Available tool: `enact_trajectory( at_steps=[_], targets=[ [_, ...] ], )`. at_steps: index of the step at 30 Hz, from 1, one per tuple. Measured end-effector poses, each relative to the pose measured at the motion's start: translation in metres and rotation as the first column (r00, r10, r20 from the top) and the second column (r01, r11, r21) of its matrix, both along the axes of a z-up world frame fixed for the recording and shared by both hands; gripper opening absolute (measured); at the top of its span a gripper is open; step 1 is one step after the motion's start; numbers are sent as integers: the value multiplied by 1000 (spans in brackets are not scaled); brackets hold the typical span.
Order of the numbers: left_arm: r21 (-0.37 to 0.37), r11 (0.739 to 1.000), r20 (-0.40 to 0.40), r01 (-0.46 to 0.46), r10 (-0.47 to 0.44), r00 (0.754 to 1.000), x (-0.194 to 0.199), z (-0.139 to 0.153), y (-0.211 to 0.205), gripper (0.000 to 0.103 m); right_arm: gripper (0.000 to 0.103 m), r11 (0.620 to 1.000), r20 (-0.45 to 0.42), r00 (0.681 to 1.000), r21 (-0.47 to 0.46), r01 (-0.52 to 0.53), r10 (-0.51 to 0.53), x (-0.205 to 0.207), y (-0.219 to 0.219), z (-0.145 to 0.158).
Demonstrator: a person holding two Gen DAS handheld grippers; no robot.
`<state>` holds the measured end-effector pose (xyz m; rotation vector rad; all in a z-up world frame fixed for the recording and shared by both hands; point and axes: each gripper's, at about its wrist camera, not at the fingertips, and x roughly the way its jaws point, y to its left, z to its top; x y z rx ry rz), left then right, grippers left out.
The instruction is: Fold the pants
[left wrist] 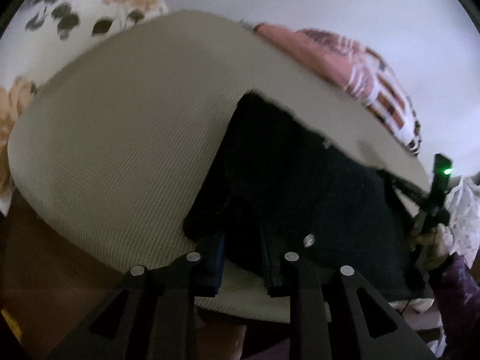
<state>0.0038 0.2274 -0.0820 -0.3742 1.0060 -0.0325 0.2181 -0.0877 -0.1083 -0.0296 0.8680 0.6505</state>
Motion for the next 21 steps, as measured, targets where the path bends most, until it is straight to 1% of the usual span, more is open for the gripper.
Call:
enact_trajectory(
  at_steps=[3, 5, 6, 7, 8, 9, 10, 11, 12, 14, 15, 16, 17, 19, 20, 21],
  targets=[
    [57, 998, 73, 36, -40, 996, 5, 18, -15, 22, 13, 1000, -4, 1000, 9, 3, -2, 1, -1, 0],
    [102, 993, 135, 55, -69, 988, 7, 30, -25, 22, 13, 1000, 8, 1000, 7, 20, -20, 0, -2, 1],
    [122, 991, 168, 56, -76, 983, 7, 37, -28, 22, 7, 999, 20, 999, 6, 49, -49, -1, -5, 3],
    [145, 988, 193, 52, -80, 978, 7, 40, -28, 22, 4, 997, 16, 997, 8, 81, -81, 0, -9, 3],
    [188, 981, 213, 52, -92, 973, 8, 39, -30, 22, 4, 994, 4, 994, 21, 105, -105, 3, -14, 2],
    [206, 977, 186, 59, -98, 978, 11, 33, -27, 22, 4, 991, -1, 992, 43, 124, -124, 5, -19, 3],
    [194, 979, 110, 59, -82, 991, 17, 16, -19, 22, 4, 990, -15, 992, 57, 128, -127, 8, -21, 3],
    [129, 991, 38, 42, -48, 998, 20, -2, -7, 22, 4, 991, -25, 992, 58, 124, -123, 9, -21, 2],
    [100, 995, 7, 24, -24, 1000, 17, -10, -2, 22, 4, 992, -33, 993, 53, 115, -114, 10, -20, 1],
    [82, 996, 4, 22, -22, 1000, 12, -12, 4, 24, 6, 993, -43, 994, 43, 106, -104, 11, -18, 2],
    [83, 996, 9, 24, -25, 1000, 11, -11, 4, 24, 7, 993, -32, 993, 35, 113, -112, 10, -16, 5],
    [78, 997, 13, 22, -23, 1000, 11, -11, 4, 24, 7, 993, -22, 994, 48, 112, -111, 7, -13, 11],
    [68, 998, 14, 17, -18, 1000, 10, -12, 5, 25, 7, 992, -17, 996, 82, 92, -91, 3, -8, 19],
    [34, 999, 21, 5, -6, 1000, 10, -14, 9, 26, 8, 987, 19, 999, 154, -34, 32, -10, 22, 47],
    [25, 1000, 22, 3, -3, 1000, 11, -15, 10, 26, 8, 977, 25, 993, 178, -117, 114, -17, 40, 57],
    [18, 1000, 26, 0, 0, 1000, 10, -15, 9, 26, 8, 954, 42, 971, 183, -239, 236, -27, 70, 71]
  ],
)
